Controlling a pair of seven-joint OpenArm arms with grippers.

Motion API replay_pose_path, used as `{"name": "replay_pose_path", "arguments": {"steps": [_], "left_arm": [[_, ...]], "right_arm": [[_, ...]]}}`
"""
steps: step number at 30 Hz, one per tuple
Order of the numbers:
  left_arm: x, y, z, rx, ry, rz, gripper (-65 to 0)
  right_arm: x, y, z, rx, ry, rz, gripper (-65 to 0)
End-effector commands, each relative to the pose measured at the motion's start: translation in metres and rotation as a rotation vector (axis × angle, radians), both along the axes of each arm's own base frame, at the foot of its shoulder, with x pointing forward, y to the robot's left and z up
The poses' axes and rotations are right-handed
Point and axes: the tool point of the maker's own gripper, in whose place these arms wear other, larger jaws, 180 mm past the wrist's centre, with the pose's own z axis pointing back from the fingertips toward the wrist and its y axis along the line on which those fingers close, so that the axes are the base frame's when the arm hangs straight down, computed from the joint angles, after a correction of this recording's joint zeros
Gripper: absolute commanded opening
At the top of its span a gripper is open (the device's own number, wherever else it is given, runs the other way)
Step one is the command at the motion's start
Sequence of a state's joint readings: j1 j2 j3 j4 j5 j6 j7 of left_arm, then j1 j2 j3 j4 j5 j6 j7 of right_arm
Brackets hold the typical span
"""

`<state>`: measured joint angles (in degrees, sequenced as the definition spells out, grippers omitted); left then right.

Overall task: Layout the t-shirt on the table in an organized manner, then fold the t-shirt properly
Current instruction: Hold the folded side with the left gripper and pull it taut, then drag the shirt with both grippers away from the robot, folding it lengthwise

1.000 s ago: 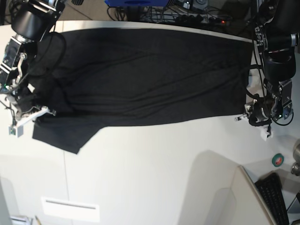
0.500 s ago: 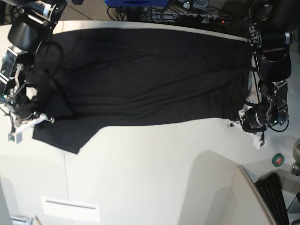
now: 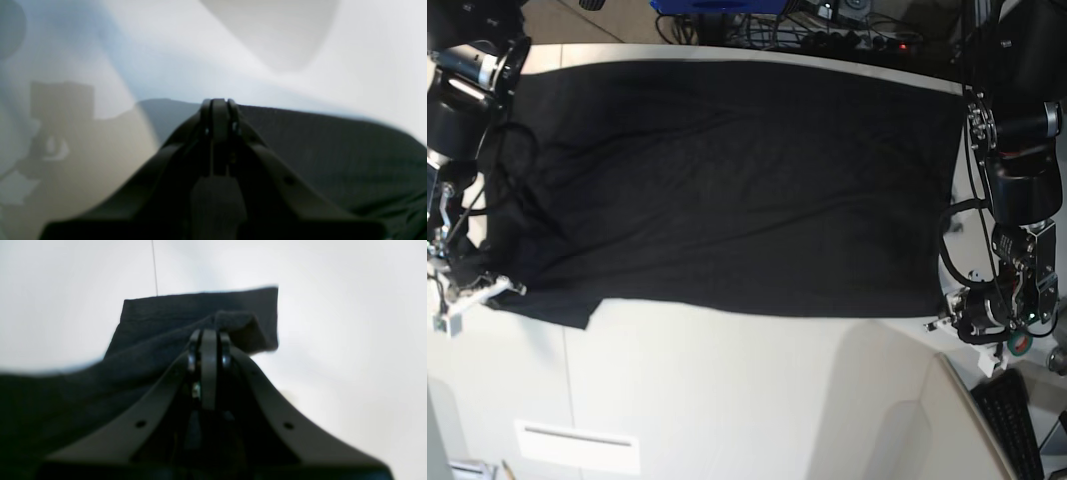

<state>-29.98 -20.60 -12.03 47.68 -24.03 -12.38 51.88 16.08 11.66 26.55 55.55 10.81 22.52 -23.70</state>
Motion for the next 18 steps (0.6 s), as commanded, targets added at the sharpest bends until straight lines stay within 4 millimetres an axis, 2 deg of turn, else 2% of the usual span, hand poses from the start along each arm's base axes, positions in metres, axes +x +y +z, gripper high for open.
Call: {"name": "replay_pose_path", "arguments": {"steps": [1, 4, 9, 14, 17, 18], "left_arm": [[0.017, 0.002, 0.021, 0.003, -0.063, 0.000, -65.0], [0.017, -0.002, 0.019, -0.002, -0.061, -0.003, -65.0], [0.017, -0.002, 0.020, 0.000, -0.065, -0.005, -65.0], [0.024, -0.006, 0.044, 0.031, -0.116, -0.039, -65.0], [0.025, -0.009, 0.052, 0.044, -0.134, -0.054, -65.0], [0.022, -0.009, 0.049, 0.046, -0.128, -0.056, -65.0]], "right_arm": [[0.021, -0.004, 0.024, -0.031, -0.080, 0.023, -65.0], [0.028, 0.006, 0.025, -0.056, -0.115, 0.068, -65.0], [0.036, 0.003, 0.039, -0.075, -0.203, 0.062, -65.0], [0.036, -0.003, 0.042, -0.088, -0.208, 0.060, -65.0], [0.036, -0.003, 0.041, -0.088, -0.207, 0.059, -65.0], [0.034, -0.003, 0.039, -0.088, -0.202, 0.059, -65.0]]}}
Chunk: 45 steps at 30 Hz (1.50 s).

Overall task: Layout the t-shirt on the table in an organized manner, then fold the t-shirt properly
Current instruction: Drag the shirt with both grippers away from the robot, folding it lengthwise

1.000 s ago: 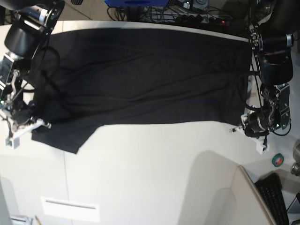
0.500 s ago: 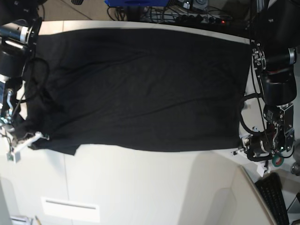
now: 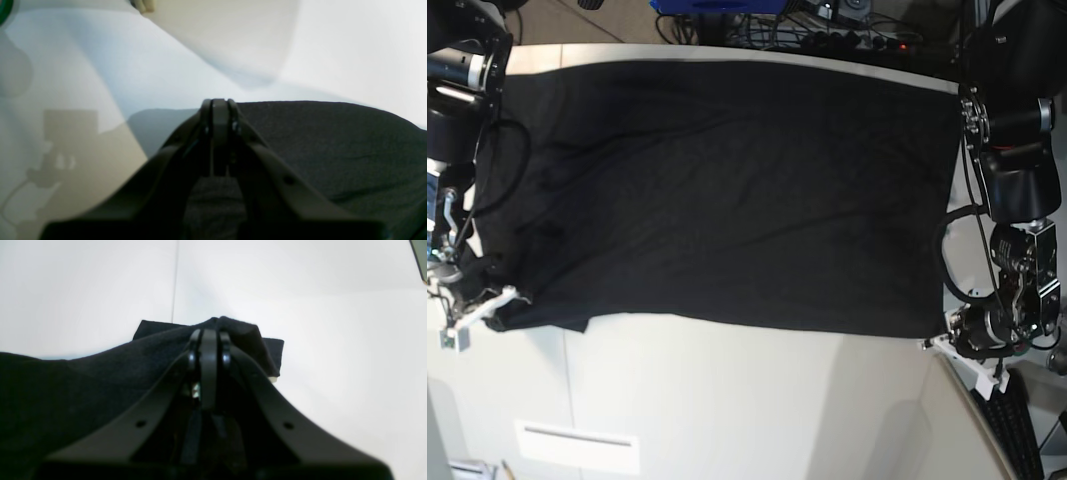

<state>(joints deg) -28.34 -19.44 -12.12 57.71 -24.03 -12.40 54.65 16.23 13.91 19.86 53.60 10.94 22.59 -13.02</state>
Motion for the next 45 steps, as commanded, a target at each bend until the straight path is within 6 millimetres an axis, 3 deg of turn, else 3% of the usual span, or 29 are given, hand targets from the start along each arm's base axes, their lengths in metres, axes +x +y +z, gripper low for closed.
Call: {"name": "replay_pose_path", "arguments": {"steps": [1, 5, 8, 14, 20, 25, 32, 35, 45], "left_arm": [[0.007, 0.007, 0.014, 0.013, -0.041, 0.003, -65.0], [-0.003, 0.008, 0.003, 0.016, -0.016, 0.004, -65.0], [-0.006, 0.009, 0.000, 0.020, -0.013, 0.005, -65.0], [-0.015, 0.003, 0.009, 0.056, -0.053, -0.028, -65.0], [-0.039, 0.017, 0.005, 0.033, -0.074, 0.041, -65.0], [-0.053, 0.014, 0.003, 0.046, -0.053, 0.026, -65.0], [-0.062, -0.004, 0.021, 0.054, -0.059, -0.014, -65.0], [-0.072, 0.005, 0.027, 0.025, -0.065, 0.044, -65.0], [-0.095, 0.024, 0.053, 0.097, -0.063, 0.004, -65.0]], "right_arm": [[0.010, -0.010, 0.020, -0.016, -0.065, -0.008, -65.0], [0.007, -0.013, 0.041, -0.067, -0.121, 0.009, -65.0], [0.002, -0.015, 0.045, -0.087, -0.125, 0.015, -65.0], [-0.021, -0.016, 0.020, -0.086, -0.062, 0.009, -65.0], [-0.044, -0.016, -0.001, -0.087, -0.008, 0.012, -65.0], [-0.055, -0.016, -0.009, -0.087, 0.015, 0.013, -65.0], [-0.063, -0.018, -0.007, -0.101, 0.013, 0.015, -65.0], [-0.061, -0.016, 0.005, -0.121, -0.016, 0.027, -65.0], [-0.065, -0.016, 0.012, -0.154, 0.030, 0.050, -65.0]]}}
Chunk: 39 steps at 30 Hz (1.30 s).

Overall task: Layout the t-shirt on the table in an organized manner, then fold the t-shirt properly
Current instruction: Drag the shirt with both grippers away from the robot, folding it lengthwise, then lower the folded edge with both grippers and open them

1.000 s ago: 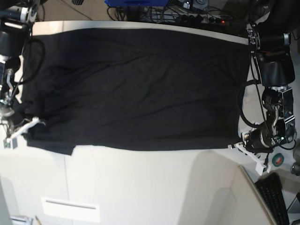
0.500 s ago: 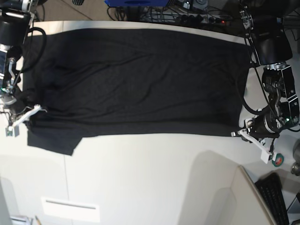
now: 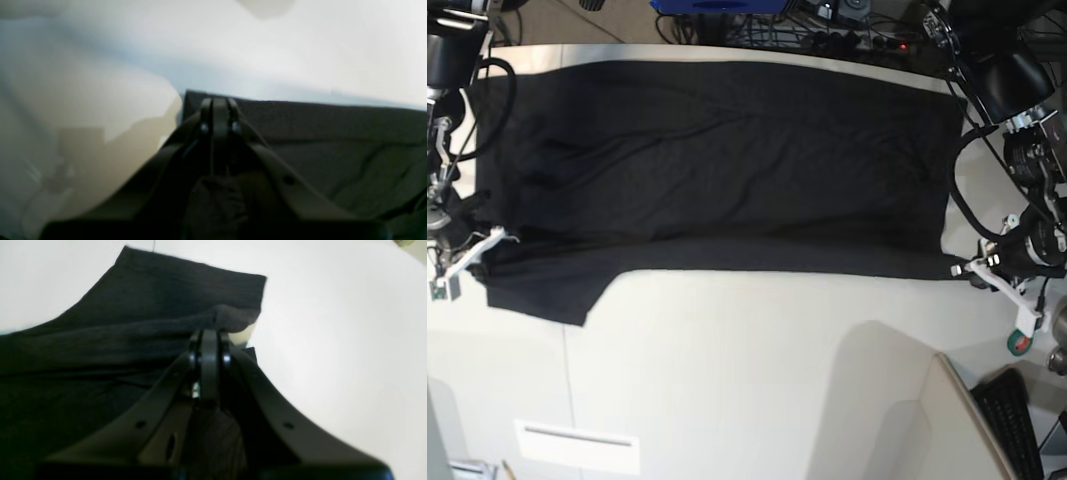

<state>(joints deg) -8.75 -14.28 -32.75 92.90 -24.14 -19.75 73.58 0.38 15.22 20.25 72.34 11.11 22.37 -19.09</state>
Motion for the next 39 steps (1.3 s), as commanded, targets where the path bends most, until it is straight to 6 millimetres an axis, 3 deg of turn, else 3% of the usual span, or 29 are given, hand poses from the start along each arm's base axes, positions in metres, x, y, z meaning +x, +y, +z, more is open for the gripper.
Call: {"name": "replay_pose_path", "arguments": {"steps": [1, 10, 14, 17, 22, 28, 32, 39], "left_arm": [[0.006, 0.008, 0.018, 0.032, -0.054, 0.001, -65.0], [-0.028, 0.009, -0.002, 0.075, 0.020, -0.035, -65.0], [-0.043, 0.008, -0.009, 0.100, 0.047, -0.064, -65.0], [-0.054, 0.006, -0.010, 0.117, 0.060, -0.075, -65.0], [-0.067, 0.005, -0.019, 0.117, 0.094, -0.078, -65.0], [-0.073, 0.006, -0.024, 0.117, 0.110, -0.078, -65.0], [-0.074, 0.006, -0.024, 0.118, 0.113, -0.078, -65.0], [-0.085, 0.013, -0.022, 0.161, 0.137, -0.095, -65.0]], "right_arm": [[0.007, -0.007, 0.015, -0.018, -0.047, -0.001, -65.0], [-0.027, 0.000, 0.016, -0.065, -0.010, 0.039, -65.0], [-0.049, -0.016, 0.019, -0.093, 0.065, -0.007, -65.0], [-0.065, -0.013, 0.019, -0.104, 0.100, -0.007, -65.0], [-0.093, -0.002, 0.004, -0.090, 0.189, -0.003, -65.0], [-0.113, 0.005, -0.010, -0.069, 0.237, -0.007, -65.0], [-0.125, 0.006, -0.003, -0.069, 0.226, -0.028, -65.0], [-0.142, 0.010, -0.012, -0.062, 0.265, -0.026, -65.0]]}}
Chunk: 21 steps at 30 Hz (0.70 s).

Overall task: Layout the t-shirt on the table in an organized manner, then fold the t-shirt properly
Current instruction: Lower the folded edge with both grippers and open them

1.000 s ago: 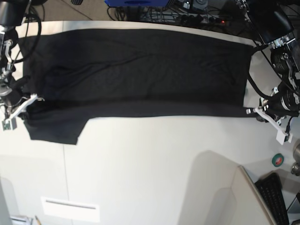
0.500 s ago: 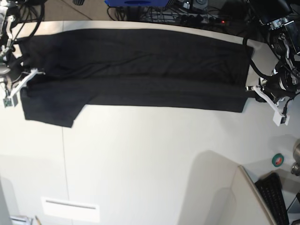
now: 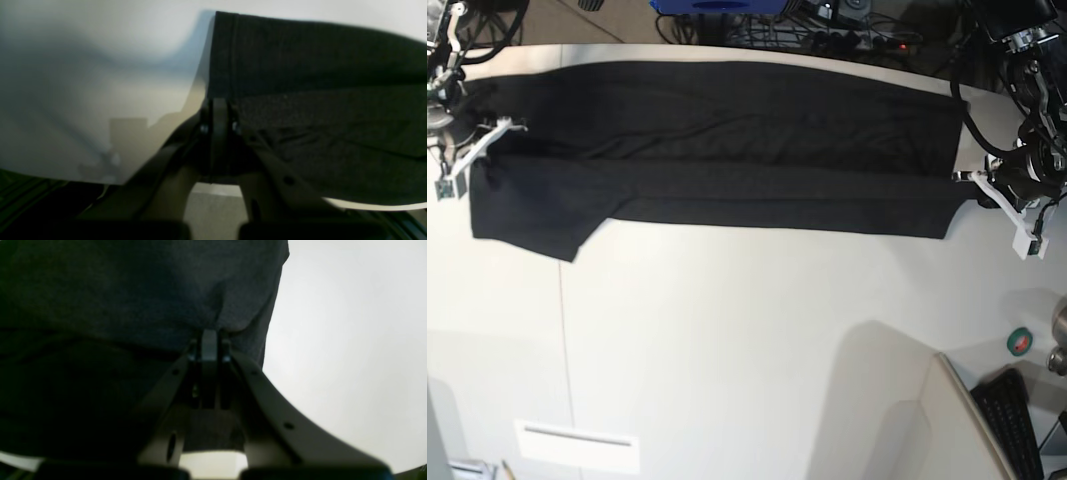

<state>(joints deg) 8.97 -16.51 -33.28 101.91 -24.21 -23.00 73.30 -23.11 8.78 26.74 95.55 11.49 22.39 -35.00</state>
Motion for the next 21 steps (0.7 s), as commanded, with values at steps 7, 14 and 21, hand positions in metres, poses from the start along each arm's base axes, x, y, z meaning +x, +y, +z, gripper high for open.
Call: {"name": "replay_pose_path", "arguments": {"steps": [7, 14, 21], "left_arm": [[0.002, 0.006, 0.008, 0.022, -0.023, -0.009, -65.0], [-0.012, 0.005, -0.002, 0.027, 0.018, -0.012, -65.0], [-0.026, 0.005, -0.013, 0.017, 0.063, -0.009, -65.0]], "right_arm": [[-0.012, 0.000, -0.002, 0.001, 0.024, -0.011, -65.0], [-0.017, -0.002, -0.020, 0.027, 0.065, -0.036, -65.0], [-0.016, 0.000, -0.021, 0.034, 0.066, -0.040, -65.0]]}}
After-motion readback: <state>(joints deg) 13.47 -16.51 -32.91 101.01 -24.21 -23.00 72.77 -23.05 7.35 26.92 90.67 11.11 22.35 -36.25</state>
